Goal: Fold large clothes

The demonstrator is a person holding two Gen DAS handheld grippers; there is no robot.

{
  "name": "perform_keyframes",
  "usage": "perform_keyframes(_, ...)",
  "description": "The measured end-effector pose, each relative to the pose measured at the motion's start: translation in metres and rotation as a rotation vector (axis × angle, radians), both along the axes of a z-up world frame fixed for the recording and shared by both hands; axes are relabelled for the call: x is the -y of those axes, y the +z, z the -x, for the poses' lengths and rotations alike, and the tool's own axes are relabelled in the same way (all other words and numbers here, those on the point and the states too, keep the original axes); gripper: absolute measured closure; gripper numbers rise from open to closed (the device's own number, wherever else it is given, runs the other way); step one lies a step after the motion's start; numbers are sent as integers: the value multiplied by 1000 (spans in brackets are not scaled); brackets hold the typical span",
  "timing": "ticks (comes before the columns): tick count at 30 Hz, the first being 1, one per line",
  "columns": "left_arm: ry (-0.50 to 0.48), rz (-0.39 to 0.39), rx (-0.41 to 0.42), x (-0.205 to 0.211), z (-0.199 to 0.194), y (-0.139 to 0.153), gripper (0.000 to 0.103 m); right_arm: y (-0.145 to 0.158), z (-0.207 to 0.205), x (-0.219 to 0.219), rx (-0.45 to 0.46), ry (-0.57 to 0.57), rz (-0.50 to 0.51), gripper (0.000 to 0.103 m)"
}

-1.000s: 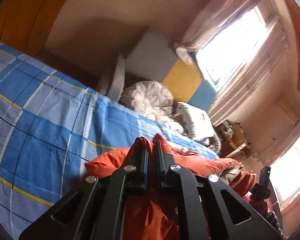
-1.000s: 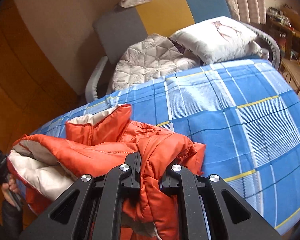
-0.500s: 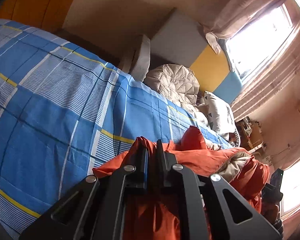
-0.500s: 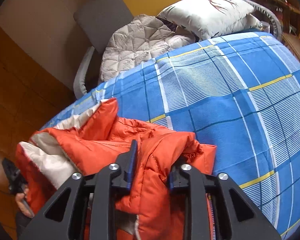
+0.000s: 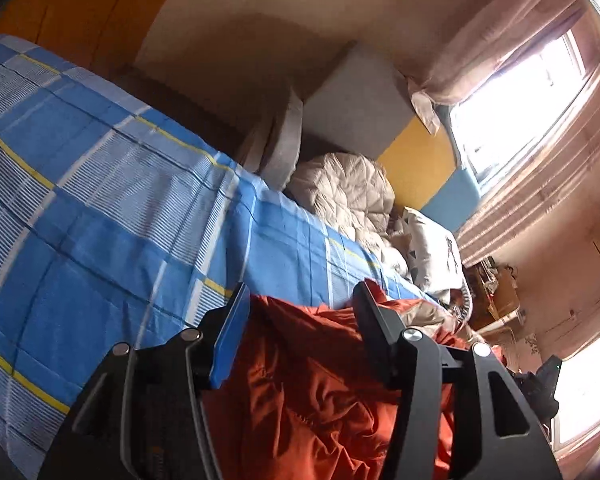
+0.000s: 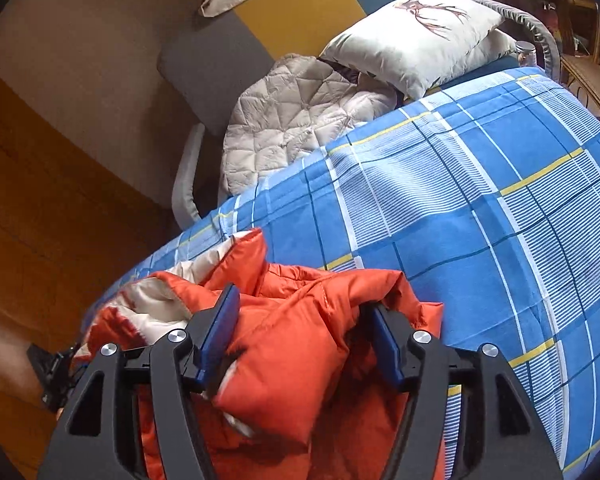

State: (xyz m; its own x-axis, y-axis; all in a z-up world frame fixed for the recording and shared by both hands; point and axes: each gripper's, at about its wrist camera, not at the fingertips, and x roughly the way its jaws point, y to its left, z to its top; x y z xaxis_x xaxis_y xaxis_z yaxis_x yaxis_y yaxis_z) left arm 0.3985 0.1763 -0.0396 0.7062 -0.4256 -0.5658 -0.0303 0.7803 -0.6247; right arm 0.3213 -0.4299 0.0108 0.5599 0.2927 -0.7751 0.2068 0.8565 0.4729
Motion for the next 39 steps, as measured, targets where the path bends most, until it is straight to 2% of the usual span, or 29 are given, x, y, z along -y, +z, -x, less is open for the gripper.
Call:
perform_keyframes(2,1,-9,12,-3,3,7,48,6,1,1,8,-7,-5,38)
perform_keyframes(5,11,-43,39,-5,13,20,46,18,5,3,43,-22,-6,27)
perform_keyframes(10,-14,-147,116,5,42,42,46,48,20,9,122,-37,13,26)
perform_keyframes(14,-76,-174,176,20,70,51,46,61,43,3,165,-12,49,26)
perform_keyframes(19,-167,-230,217,56,97,49,46,46,76,-36,164,80,190,26)
perform_keyframes(23,-268,-291,224,94,102,41,46,24,84,-73,150,147,282,26)
perform_keyframes(25,-312,-318,218,110,98,37,52,15,81,-90,141,178,334,32)
perform_keyframes(27,-352,-332,213,124,92,38,52,10,76,-99,135,197,347,32)
perform_keyframes(30,-390,-280,186,138,77,41,47,3,66,-103,115,208,336,32)
perform_keyframes(33,-413,-294,142,153,57,37,49,-3,54,-108,98,217,345,32)
perform_keyframes(35,-425,-305,87,161,42,27,49,-7,48,-111,86,218,357,38)
perform_keyframes(37,-444,-313,52,168,33,17,65,-12,40,-115,70,227,369,40)
perform_keyframes(38,-448,-329,37,170,30,12,77,-14,36,-116,63,231,375,41)
perform_keyframes(39,-452,-337,16,173,26,5,96,-17,34,-118,56,235,380,48)
